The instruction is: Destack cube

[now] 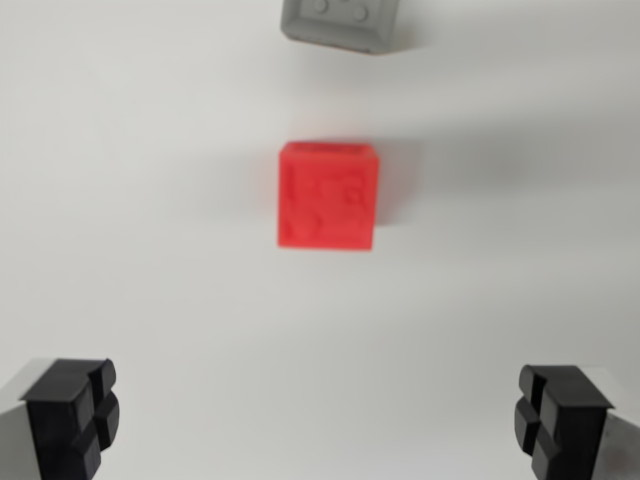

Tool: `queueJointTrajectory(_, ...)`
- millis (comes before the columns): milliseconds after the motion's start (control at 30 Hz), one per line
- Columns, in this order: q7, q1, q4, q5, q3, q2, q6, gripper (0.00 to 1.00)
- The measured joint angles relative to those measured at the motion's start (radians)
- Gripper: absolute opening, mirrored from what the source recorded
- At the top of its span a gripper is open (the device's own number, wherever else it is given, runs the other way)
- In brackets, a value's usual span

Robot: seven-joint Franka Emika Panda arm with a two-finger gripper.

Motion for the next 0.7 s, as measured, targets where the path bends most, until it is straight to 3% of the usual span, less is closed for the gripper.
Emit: queueJointTrajectory(700, -0.005, 0.0, 0.088, 0.004, -0.005, -0.113, -0.203, 1.0)
